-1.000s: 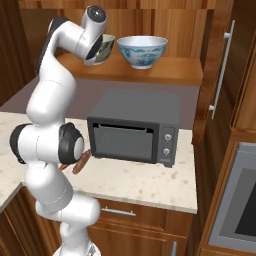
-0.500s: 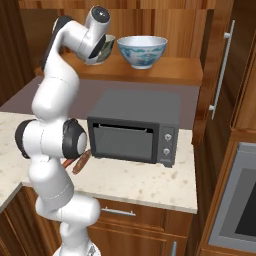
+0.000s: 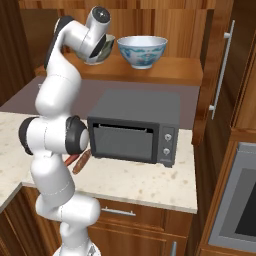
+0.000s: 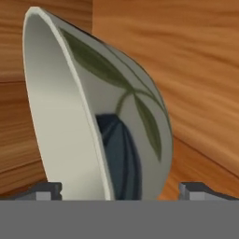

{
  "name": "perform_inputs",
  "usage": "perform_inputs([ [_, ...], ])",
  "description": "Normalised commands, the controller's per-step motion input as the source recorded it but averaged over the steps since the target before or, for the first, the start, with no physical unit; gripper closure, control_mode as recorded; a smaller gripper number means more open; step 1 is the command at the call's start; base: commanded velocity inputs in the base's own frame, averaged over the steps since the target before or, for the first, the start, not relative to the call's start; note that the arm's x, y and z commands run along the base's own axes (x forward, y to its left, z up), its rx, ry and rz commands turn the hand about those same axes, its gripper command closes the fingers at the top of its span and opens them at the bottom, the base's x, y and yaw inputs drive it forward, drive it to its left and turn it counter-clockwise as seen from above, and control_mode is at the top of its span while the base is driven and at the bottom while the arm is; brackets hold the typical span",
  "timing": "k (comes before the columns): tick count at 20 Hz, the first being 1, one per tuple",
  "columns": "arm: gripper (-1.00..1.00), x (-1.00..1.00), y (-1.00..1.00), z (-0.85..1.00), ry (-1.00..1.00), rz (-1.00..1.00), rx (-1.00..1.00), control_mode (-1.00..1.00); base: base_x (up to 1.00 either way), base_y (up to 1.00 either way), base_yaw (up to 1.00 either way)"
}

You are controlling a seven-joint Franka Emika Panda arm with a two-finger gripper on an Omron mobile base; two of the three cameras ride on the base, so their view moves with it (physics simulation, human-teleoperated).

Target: Pick both bowls and place them on the counter. Then place the carrot in one bowl and place the baguette in the other bowl.

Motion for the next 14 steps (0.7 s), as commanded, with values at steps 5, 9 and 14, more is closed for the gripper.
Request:
perform_inputs([
  [5, 1.0, -0.01, 0.08, -0.08, 0.03, 0.04, 0.0, -1.0, 0.0, 0.0, 0.0],
  [9, 1.0, -0.18, 0.0, -0.18, 0.12, 0.03, 0.0, -1.0, 0.0, 0.0, 0.0],
  [14, 1.0, -0.35, -0.01, -0.21, 0.18, 0.0, 0.01, -1.0, 0.0, 0.0, 0.0],
])
